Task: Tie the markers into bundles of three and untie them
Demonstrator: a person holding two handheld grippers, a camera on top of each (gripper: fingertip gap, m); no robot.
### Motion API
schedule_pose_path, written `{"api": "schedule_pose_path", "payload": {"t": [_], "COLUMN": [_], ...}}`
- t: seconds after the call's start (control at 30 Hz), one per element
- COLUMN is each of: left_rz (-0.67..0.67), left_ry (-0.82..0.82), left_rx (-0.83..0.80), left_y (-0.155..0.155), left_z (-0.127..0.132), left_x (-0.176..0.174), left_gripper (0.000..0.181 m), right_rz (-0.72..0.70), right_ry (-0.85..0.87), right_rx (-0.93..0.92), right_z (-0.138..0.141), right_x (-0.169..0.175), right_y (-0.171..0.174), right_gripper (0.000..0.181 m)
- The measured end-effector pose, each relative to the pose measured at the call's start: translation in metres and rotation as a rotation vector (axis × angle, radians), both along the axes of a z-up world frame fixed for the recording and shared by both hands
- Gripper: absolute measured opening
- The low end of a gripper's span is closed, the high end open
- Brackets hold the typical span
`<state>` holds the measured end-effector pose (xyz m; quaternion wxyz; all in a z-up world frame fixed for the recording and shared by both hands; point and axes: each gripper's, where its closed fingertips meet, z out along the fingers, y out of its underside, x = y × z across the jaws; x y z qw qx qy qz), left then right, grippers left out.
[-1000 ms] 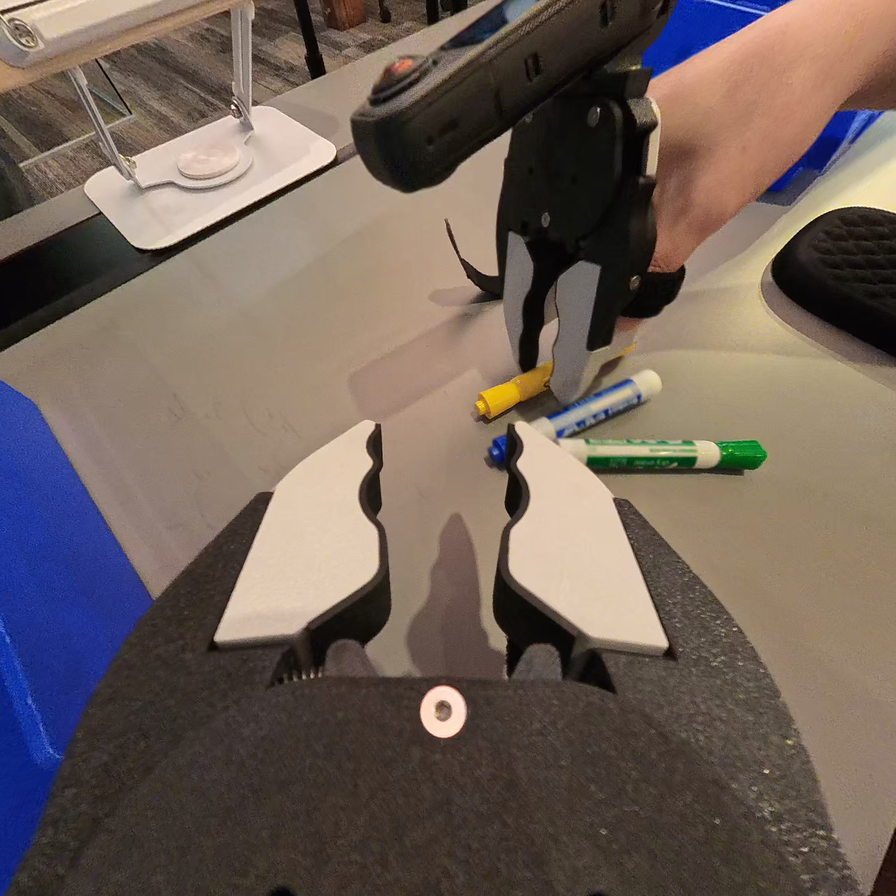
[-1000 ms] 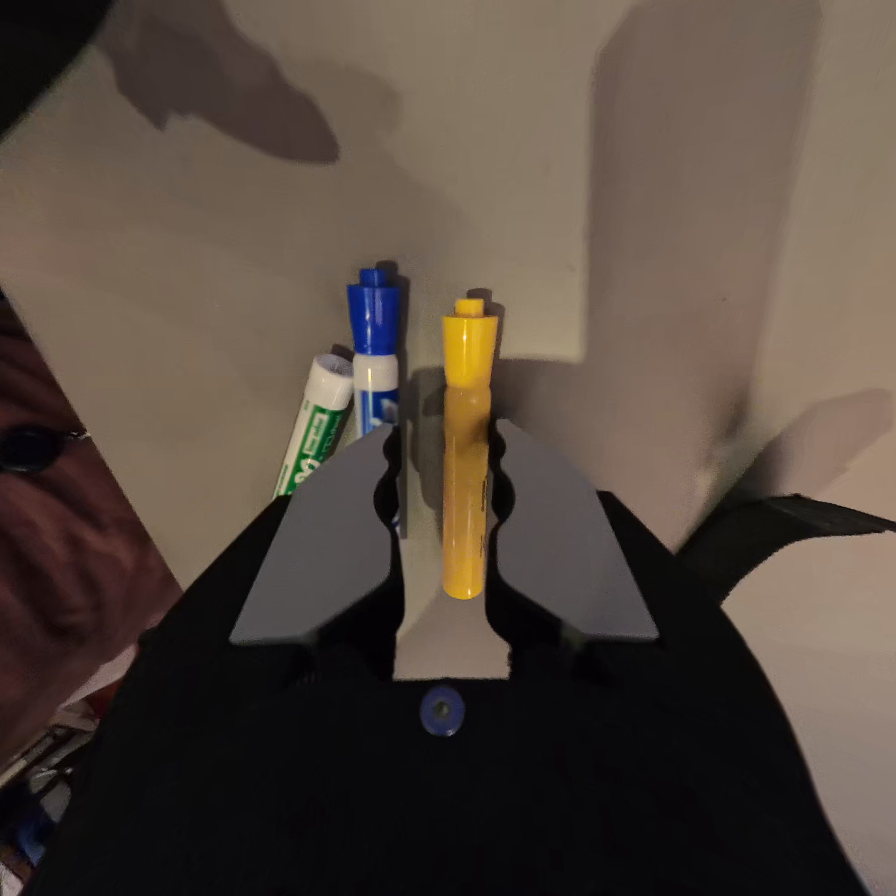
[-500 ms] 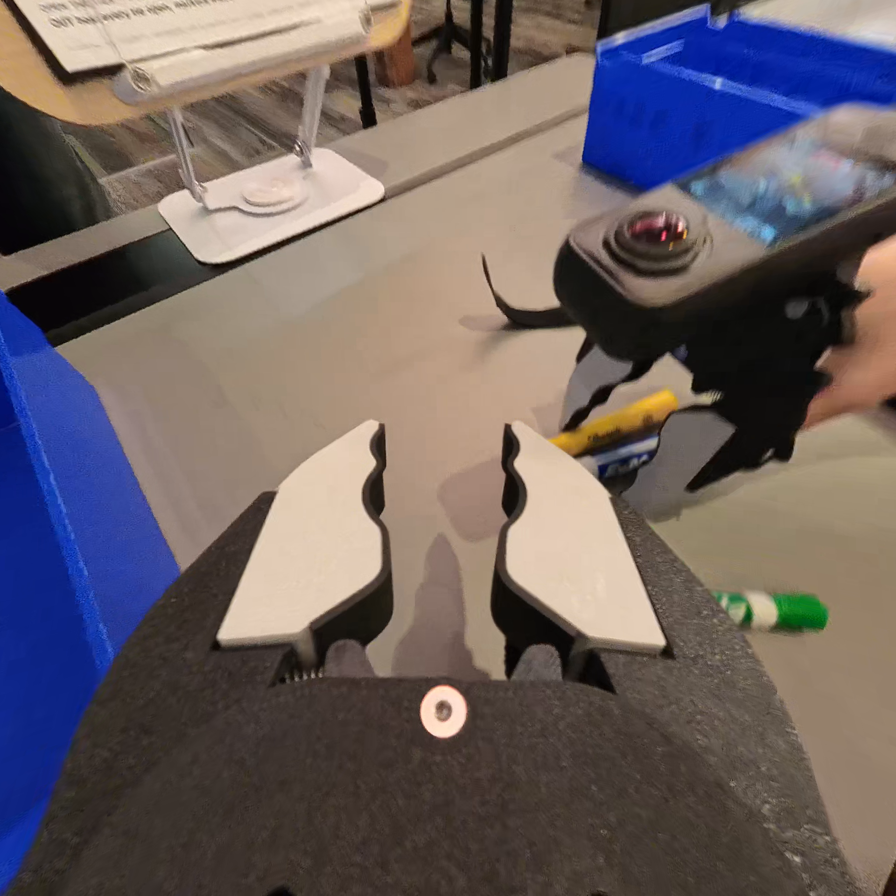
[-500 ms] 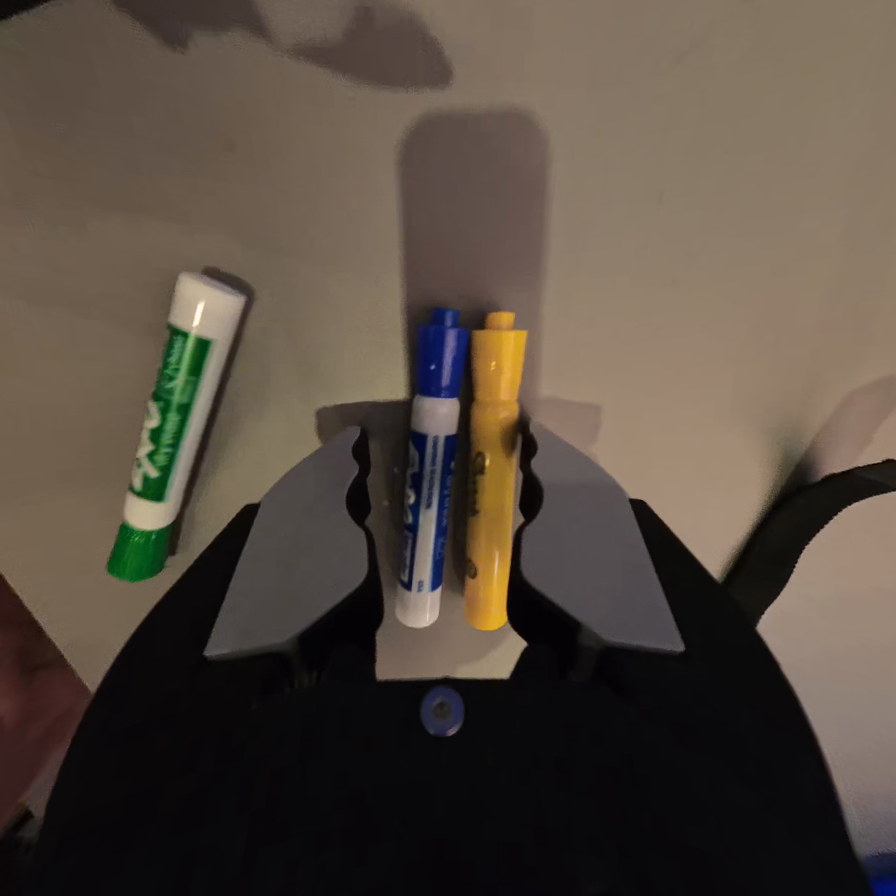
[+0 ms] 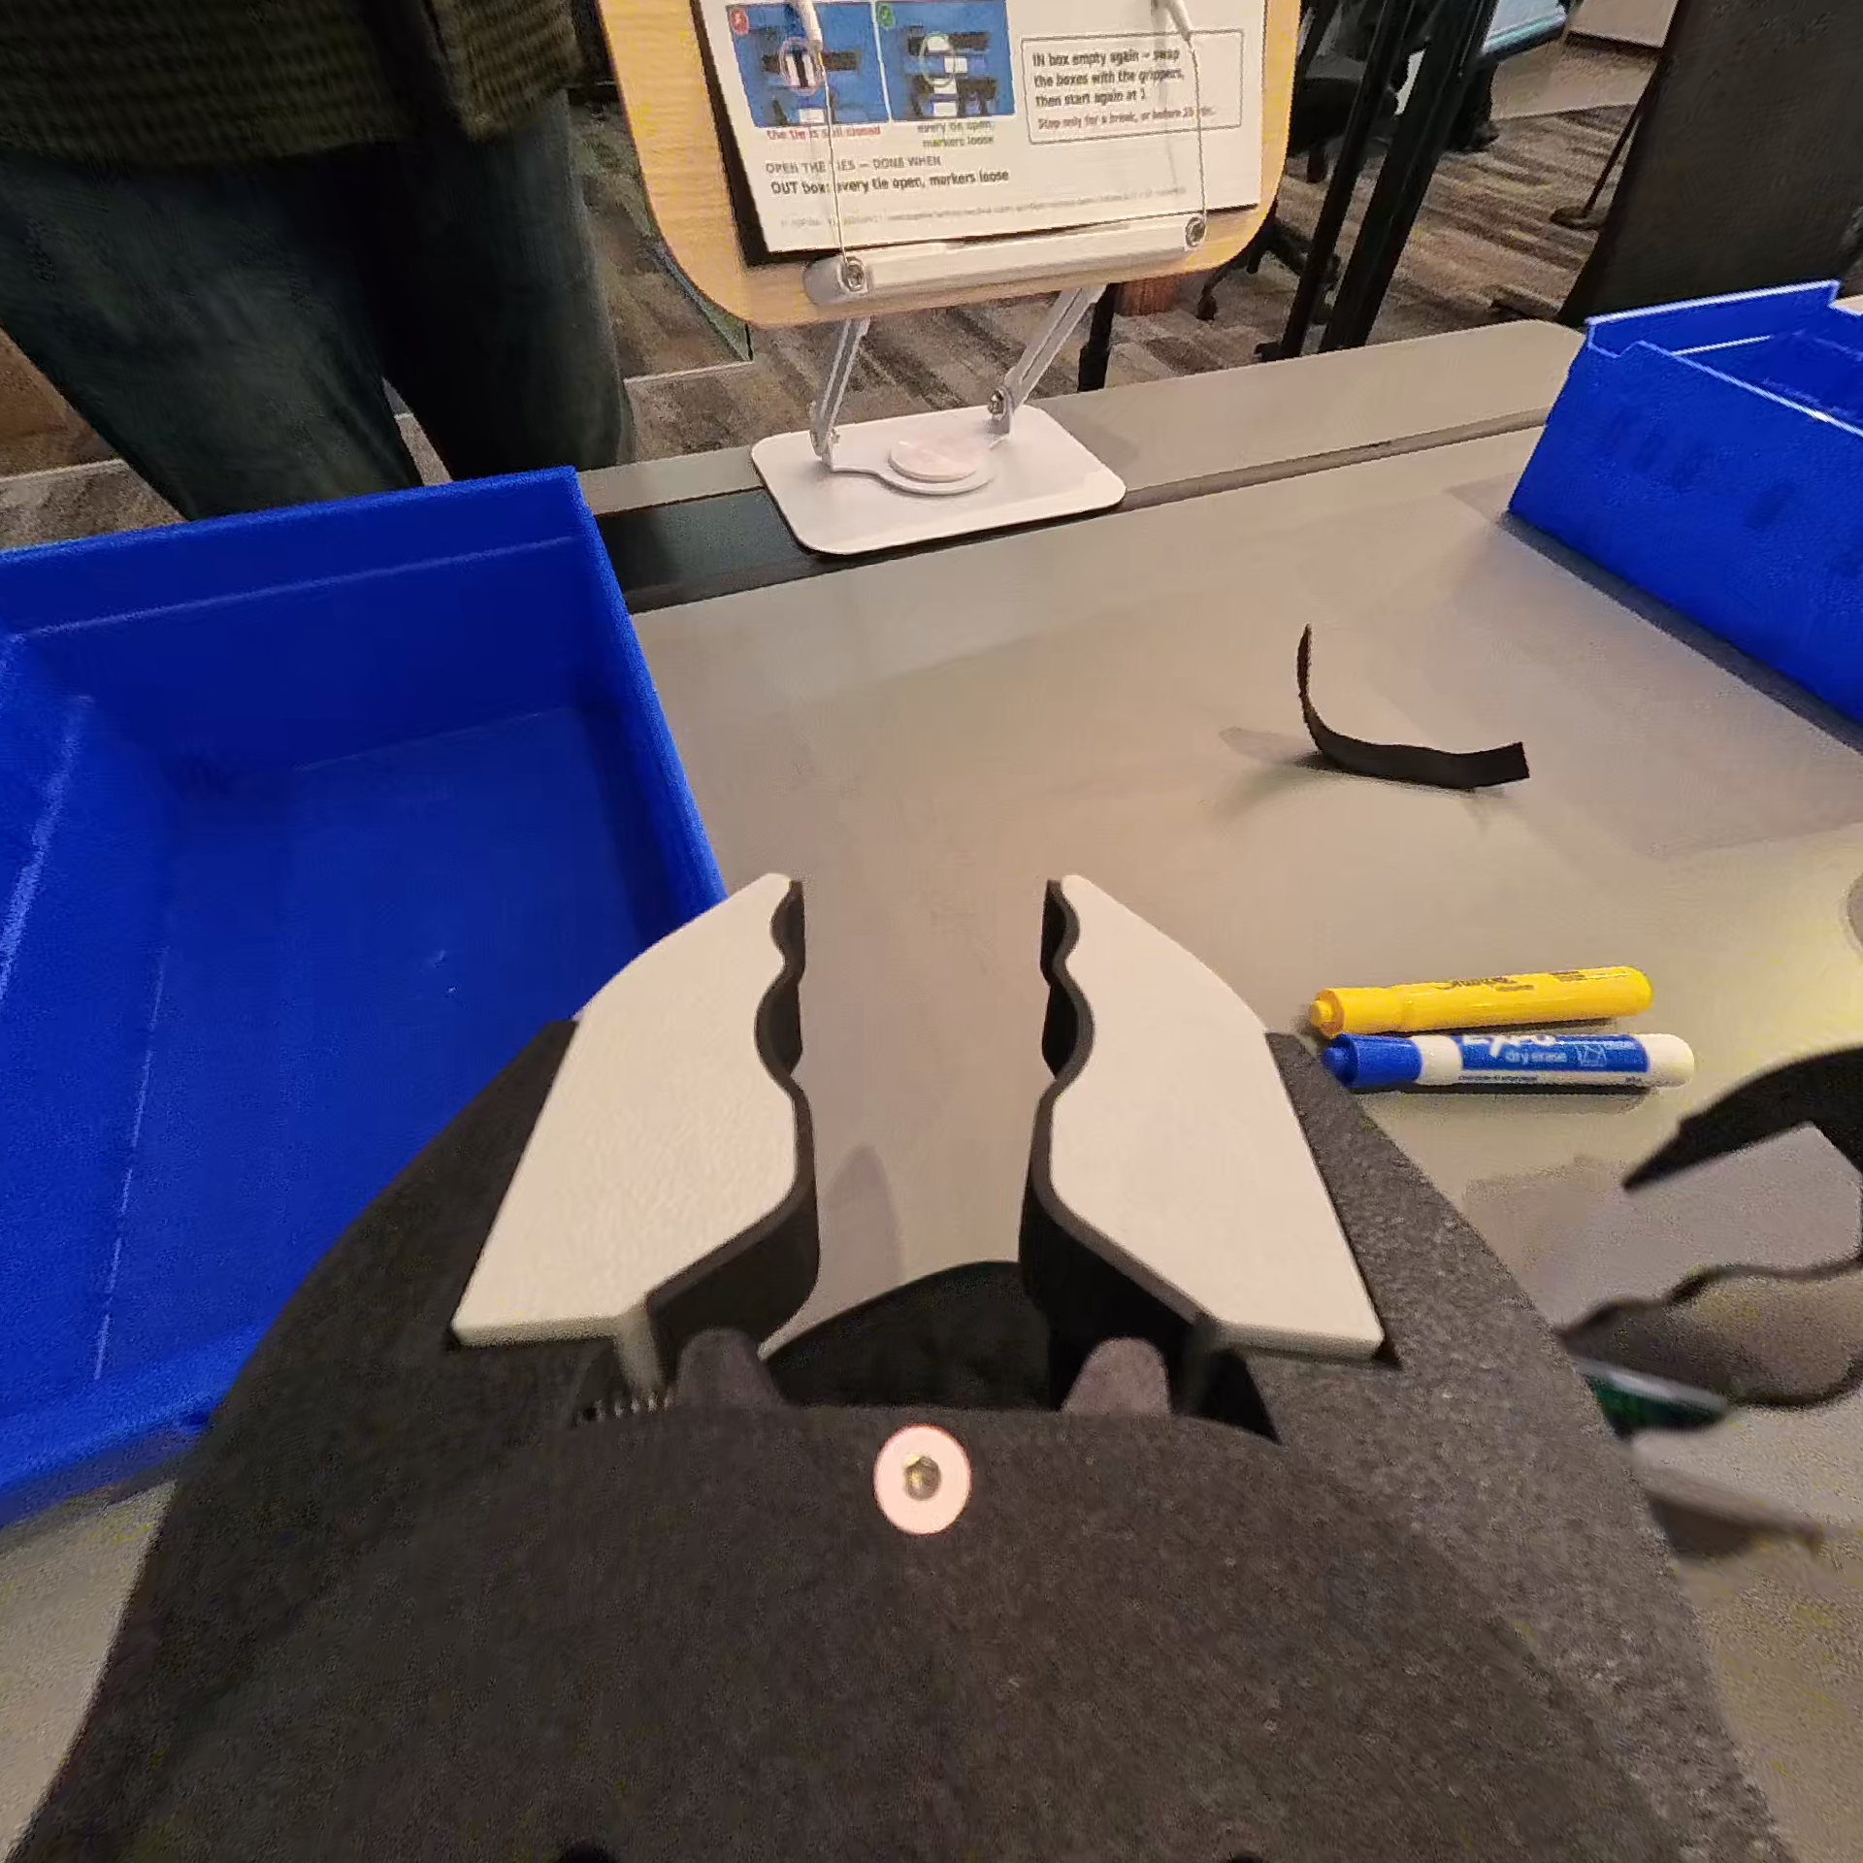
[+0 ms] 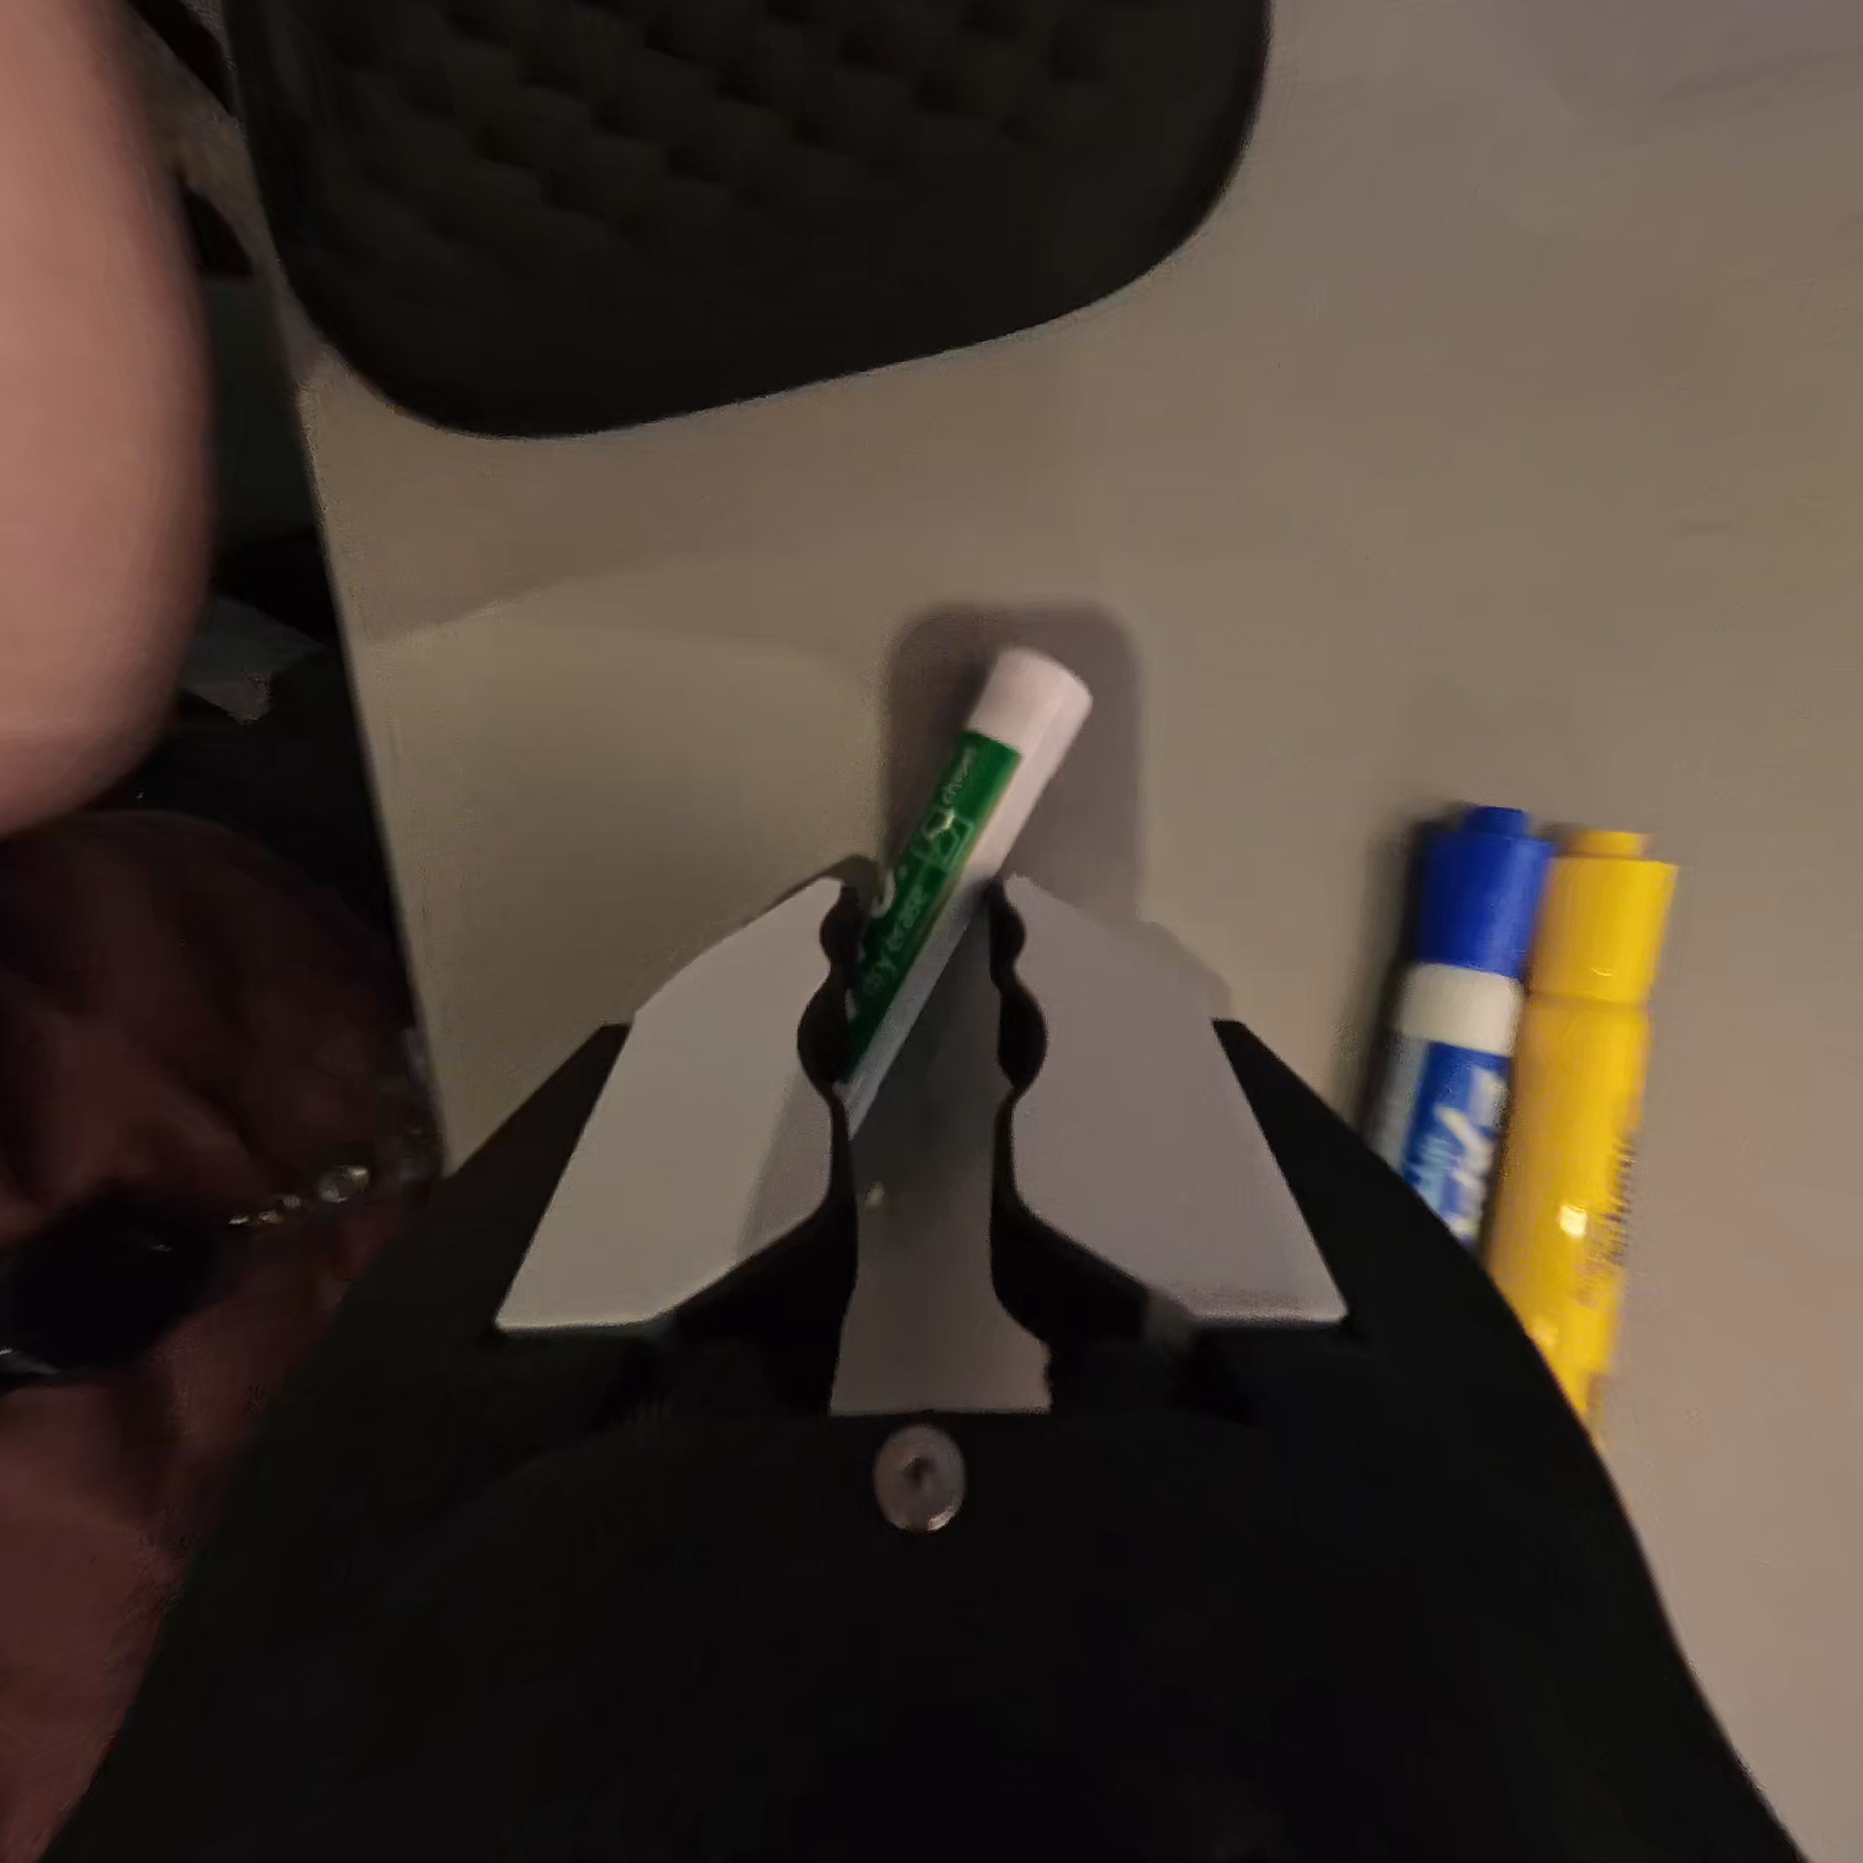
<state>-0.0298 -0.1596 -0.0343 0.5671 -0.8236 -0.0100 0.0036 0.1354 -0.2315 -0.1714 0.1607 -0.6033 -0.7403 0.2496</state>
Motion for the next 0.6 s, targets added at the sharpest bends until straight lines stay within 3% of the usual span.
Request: {"api": "schedule_pose_path", "payload": {"t": [0.13, 0.23, 0.3, 0.4, 0.5, 0.6], "left_rz": [-0.023, -0.045, -0.071, -0.082, -0.095, -0.106], "left_ry": [0.015, 0.024, 0.020, 0.050, 0.065, 0.052], "left_rx": [-0.015, -0.010, -0.018, -0.047, -0.053, -0.053], "left_y": [-0.005, -0.003, -0.001, -0.001, -0.003, -0.001], "left_z": [-0.001, -0.002, -0.004, -0.008, -0.009, -0.012], "left_x": [0.006, 0.013, 0.020, 0.023, 0.025, 0.029], "left_gripper": [0.045, 0.045, 0.045, 0.045, 0.045, 0.045], "right_rz": [-0.098, -0.095, -0.042, 0.007, 0.034, 0.250], "right_ry": [-0.002, -0.073, -0.096, -0.037, -0.002, -0.031], "right_rx": [0.027, -0.012, 0.011, -0.004, 0.104, 0.184], "right_z": [0.002, -0.005, -0.003, 0.023, 0.049, 0.043], "right_x": [0.009, 0.022, 0.025, 0.021, 0.012, 0.006], "right_y": [0.046, 0.056, 0.057, 0.063, 0.113, 0.155], "right_gripper": [0.021, 0.020, 0.020, 0.019, 0.020, 0.020]}}
